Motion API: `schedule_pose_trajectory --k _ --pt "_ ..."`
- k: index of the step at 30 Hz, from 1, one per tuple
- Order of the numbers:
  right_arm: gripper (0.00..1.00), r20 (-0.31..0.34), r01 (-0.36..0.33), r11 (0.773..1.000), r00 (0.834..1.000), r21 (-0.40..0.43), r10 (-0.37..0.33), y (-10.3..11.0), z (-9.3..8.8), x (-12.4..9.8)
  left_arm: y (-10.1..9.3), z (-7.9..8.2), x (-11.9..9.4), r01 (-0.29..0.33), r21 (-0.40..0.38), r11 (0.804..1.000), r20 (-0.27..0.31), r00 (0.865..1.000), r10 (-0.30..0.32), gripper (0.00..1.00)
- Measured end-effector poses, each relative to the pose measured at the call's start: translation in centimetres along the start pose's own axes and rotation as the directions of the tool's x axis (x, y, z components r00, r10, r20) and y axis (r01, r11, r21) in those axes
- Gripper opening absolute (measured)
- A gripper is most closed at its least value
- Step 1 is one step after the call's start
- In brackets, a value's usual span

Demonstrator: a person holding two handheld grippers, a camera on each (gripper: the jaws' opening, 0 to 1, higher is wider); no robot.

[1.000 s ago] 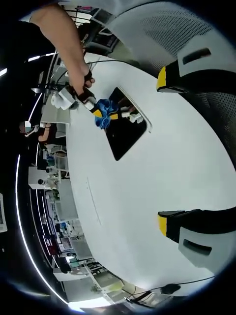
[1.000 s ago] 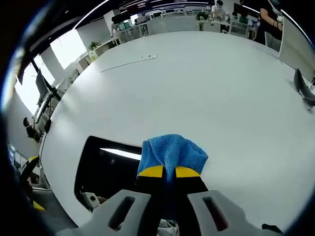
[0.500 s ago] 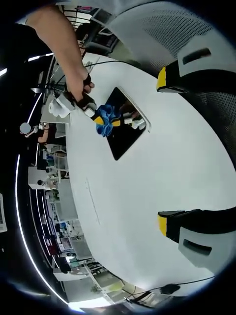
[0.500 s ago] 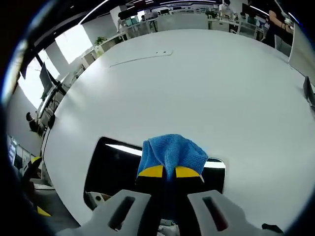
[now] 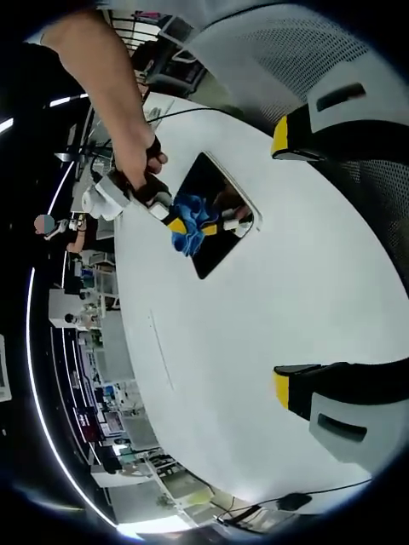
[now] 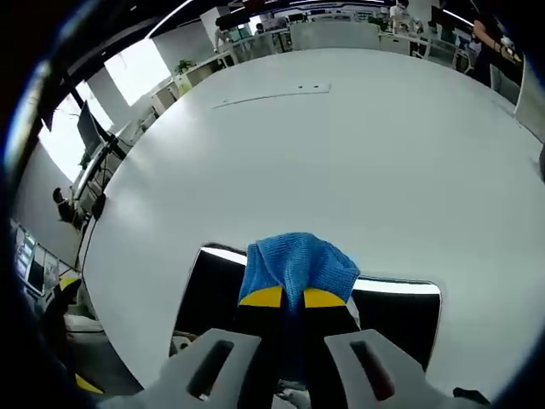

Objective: Wipe the mirror surface with the cleaning cloth until all visible marks leave the cleaned area.

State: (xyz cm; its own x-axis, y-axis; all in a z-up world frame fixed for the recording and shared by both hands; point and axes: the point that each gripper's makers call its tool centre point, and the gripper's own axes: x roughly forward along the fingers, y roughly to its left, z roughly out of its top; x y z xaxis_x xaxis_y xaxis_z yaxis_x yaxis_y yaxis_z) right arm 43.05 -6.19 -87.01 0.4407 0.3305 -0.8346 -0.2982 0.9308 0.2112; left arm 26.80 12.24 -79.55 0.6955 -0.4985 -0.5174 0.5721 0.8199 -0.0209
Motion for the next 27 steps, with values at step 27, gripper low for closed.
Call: schedule_pose_trajectory --k 27 --pt "0.0 -0.077 -0.059 0.998 0.995 -0.038 0.055 6.2 0.9 1.4 -0.5 0.0 -0.1 0.022 0.007 1.0 0.0 1.0 -0.022 0.99"
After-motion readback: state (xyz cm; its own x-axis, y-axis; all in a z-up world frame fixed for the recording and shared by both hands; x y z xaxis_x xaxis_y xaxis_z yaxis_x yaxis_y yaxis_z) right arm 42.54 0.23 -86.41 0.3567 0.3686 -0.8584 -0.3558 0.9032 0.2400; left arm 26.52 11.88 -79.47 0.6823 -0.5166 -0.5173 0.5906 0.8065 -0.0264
